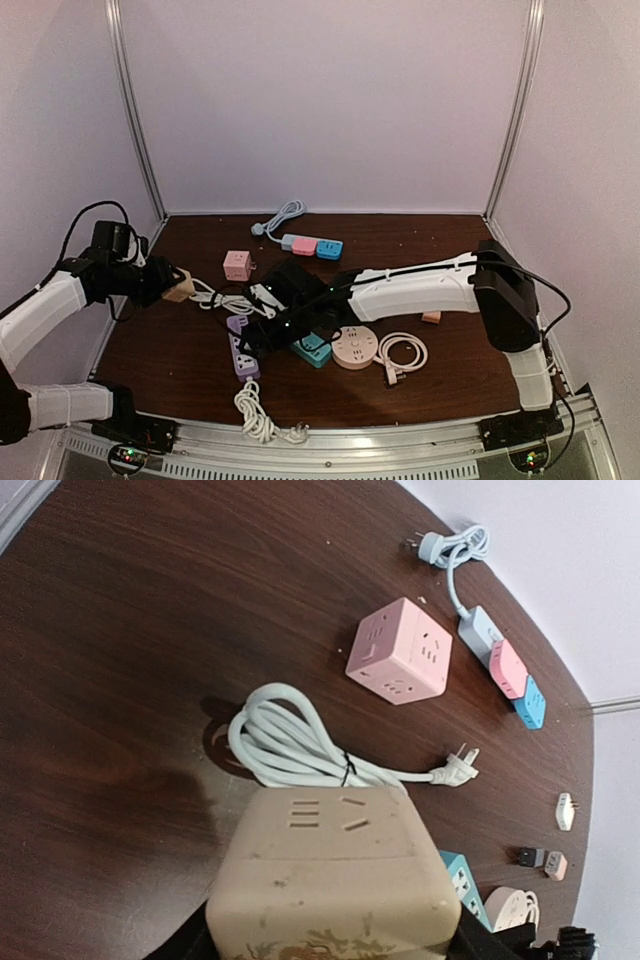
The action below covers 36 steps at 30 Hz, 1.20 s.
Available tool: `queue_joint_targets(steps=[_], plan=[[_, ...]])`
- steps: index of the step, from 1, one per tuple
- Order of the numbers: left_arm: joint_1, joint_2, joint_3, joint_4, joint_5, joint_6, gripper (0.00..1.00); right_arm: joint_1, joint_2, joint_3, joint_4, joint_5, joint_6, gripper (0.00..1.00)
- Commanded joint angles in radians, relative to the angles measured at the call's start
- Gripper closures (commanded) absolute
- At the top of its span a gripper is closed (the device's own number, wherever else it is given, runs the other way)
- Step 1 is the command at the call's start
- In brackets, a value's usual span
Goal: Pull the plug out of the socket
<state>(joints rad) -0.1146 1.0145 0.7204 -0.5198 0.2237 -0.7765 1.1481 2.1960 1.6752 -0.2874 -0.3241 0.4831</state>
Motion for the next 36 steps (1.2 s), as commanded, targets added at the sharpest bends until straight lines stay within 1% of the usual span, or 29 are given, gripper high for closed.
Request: queue_joint_targets(steps=[1,5,8,12,15,19,23,26,29,36], plan=[[0.055,0.051,-0.023,0.281,0.201,-0.024,0.78,0.004,-0.157,-0.087,0.020,0.115,-0.023,0.08],[0.059,0.181,0.032,0.394,0.252,-0.033,0.78,0.003,-0.258,-0.194,0.055,0.195,-0.021,0.05],[0.068,0.269,0.096,0.427,0.249,-0.023,0.78,-0.001,-0.340,-0.283,0.073,0.244,-0.015,0.04],[0.095,0.409,0.182,0.479,0.285,-0.019,0.78,-0.013,-0.454,-0.404,0.100,0.301,0.004,0.03],[0.105,0.516,0.255,0.485,0.316,-0.006,0.78,-0.025,-0.536,-0.483,0.103,0.330,0.021,0.02],[0.152,0.665,0.336,0.491,0.379,0.010,0.78,-0.035,-0.629,-0.568,0.105,0.378,0.041,0.02],[0.172,0.761,0.410,0.455,0.397,0.032,0.78,-0.052,-0.709,-0.642,0.114,0.403,0.061,0.00],[0.173,0.813,0.448,0.415,0.394,0.056,0.76,-0.070,-0.749,-0.681,0.120,0.405,0.069,0.00],[0.174,0.860,0.462,0.408,0.411,0.067,0.75,-0.082,-0.766,-0.699,0.120,0.405,0.072,0.00],[0.174,0.919,0.462,0.392,0.417,0.077,0.75,-0.087,-0.748,-0.701,0.127,0.394,0.076,0.00]])
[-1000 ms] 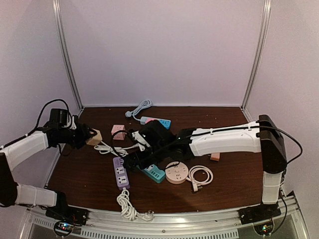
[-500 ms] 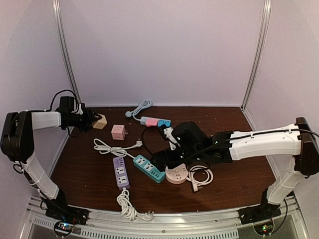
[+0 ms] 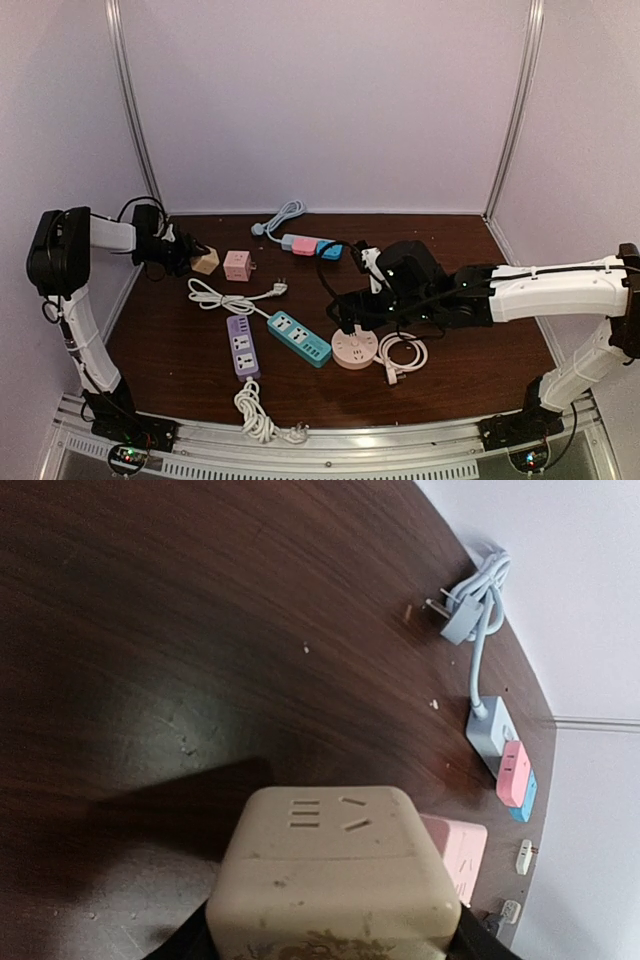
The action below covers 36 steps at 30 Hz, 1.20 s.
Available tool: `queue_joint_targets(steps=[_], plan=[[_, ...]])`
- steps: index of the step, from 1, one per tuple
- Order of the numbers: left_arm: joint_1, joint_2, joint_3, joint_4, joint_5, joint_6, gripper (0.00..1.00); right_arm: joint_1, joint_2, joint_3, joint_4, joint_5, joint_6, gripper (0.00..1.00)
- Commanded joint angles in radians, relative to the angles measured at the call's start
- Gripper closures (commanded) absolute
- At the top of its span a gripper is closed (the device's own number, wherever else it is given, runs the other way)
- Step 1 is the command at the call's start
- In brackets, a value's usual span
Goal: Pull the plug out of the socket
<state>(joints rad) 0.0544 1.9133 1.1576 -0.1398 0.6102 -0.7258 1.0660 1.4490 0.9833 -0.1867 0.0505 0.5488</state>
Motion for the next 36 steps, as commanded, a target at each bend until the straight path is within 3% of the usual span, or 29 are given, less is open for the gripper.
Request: queue_joint_targets(steps=[1,9,22,31,36], plan=[[0.005,0.025,0.025,0.007,0.030,0.027,0.74,-0.005,0.001,-0.010,0.029,0.018,0.012,0.00],[0.005,0.051,0.056,-0.095,-0.026,0.074,0.66,-0.006,0.011,-0.010,0.031,0.016,0.011,0.00],[0.005,0.063,0.066,-0.153,-0.079,0.088,0.32,-0.008,0.006,-0.014,0.011,0.035,0.008,0.00],[0.005,0.023,0.062,-0.187,-0.126,0.105,0.18,-0.009,0.002,-0.018,0.008,0.038,0.005,0.00],[0.004,-0.006,0.068,-0.231,-0.197,0.125,0.15,-0.011,0.001,-0.018,0.007,0.042,0.006,0.00]])
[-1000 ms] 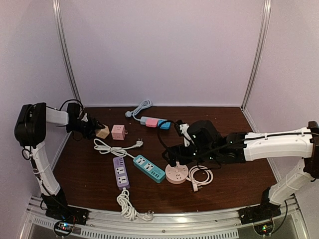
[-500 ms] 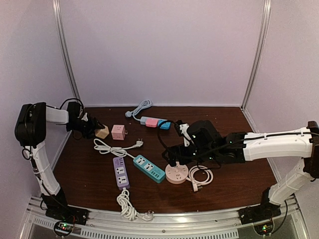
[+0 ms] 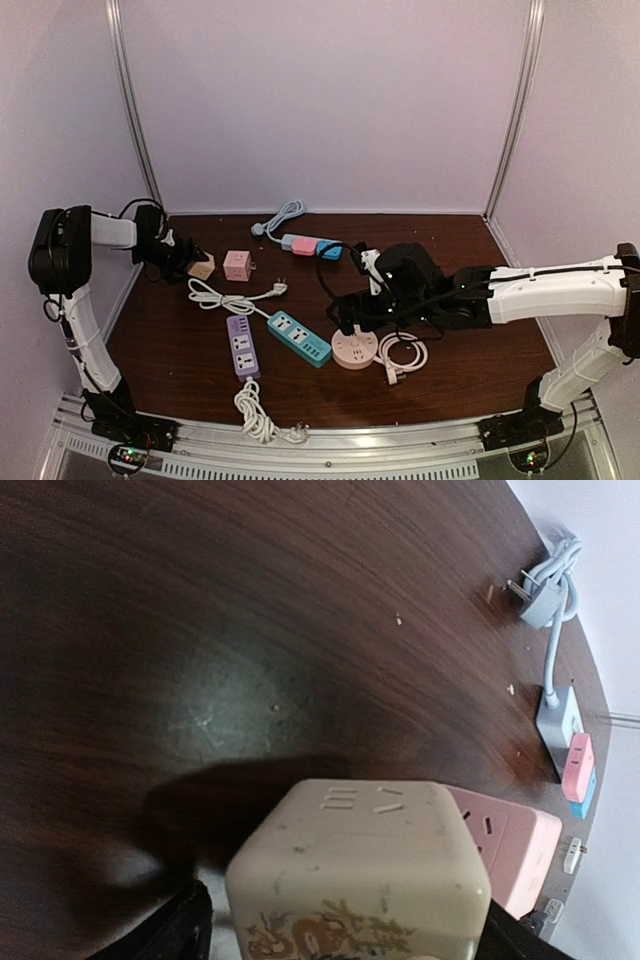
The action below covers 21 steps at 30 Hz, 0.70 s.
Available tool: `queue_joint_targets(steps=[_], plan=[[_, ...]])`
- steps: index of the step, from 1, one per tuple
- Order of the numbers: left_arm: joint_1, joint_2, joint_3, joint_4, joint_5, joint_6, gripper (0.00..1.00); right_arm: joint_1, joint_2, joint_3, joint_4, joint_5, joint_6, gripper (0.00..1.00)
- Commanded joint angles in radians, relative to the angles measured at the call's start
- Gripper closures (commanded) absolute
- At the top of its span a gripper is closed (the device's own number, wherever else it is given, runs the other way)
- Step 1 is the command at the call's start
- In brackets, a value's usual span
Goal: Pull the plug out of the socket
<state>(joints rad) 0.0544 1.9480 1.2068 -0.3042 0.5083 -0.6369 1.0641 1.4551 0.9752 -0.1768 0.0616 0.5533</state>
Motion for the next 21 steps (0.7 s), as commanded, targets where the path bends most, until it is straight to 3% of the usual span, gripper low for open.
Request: queue_joint_targets(steps=[1,11,21], plan=[[0.005,-0.047,0.018,-0.075,-0.113,0.038,0.15,-0.010,-0.004,-0.012,0.000,0.031,0.003,0.00],[0.005,-0.122,0.010,-0.097,-0.162,0.054,0.18,-0.014,0.007,-0.016,0.009,0.019,0.007,0.00],[0.004,-0.142,0.003,-0.116,-0.183,0.063,0.32,-0.020,0.004,-0.016,0.013,0.027,0.012,0.00]])
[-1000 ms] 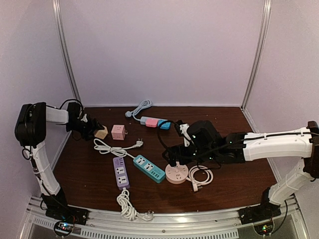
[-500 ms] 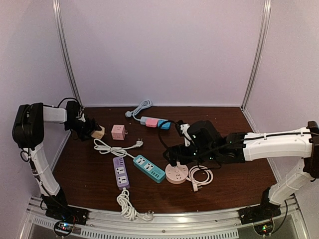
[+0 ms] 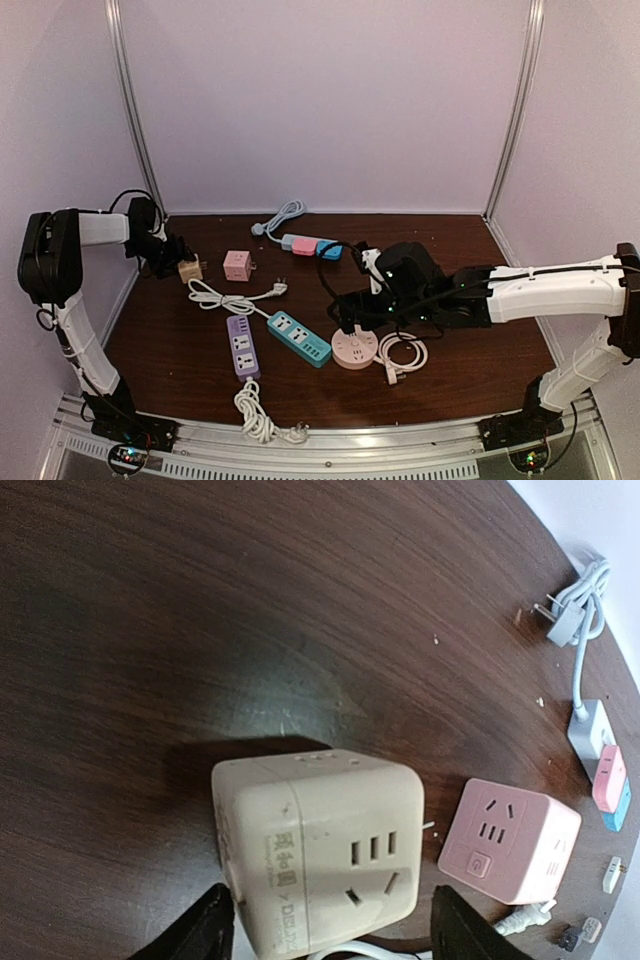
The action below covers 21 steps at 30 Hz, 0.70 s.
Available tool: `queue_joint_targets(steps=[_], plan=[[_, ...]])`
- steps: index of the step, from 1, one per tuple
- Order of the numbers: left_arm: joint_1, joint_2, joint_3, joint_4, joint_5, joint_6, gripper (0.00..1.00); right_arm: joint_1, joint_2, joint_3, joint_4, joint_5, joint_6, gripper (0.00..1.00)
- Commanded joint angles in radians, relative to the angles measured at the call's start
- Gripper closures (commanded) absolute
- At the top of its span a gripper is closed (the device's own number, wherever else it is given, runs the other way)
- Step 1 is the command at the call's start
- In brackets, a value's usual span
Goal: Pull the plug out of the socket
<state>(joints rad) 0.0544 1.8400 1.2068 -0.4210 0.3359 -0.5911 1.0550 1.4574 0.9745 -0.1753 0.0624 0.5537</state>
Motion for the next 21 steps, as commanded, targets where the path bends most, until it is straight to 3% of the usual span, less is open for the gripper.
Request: queue_joint_targets(steps=[1,8,12,21], plan=[[0.004,-0.041,0.000,0.001,-0.008,0.019,0.32,-0.017,0.000,-0.014,0.012,0.026,0.017,0.00],[-0.033,-0.145,-0.016,-0.027,-0.033,0.047,0.29,-0.133,0.037,0.023,0.028,-0.004,0.051,0.00],[-0.051,-0.233,-0.055,-0.028,-0.031,0.063,0.28,-0.240,0.106,0.031,0.131,-0.157,0.097,0.00],[-0.287,-0.484,-0.223,0.014,0.014,0.040,0.27,-0.342,0.348,0.196,0.298,-0.299,0.171,0.03]])
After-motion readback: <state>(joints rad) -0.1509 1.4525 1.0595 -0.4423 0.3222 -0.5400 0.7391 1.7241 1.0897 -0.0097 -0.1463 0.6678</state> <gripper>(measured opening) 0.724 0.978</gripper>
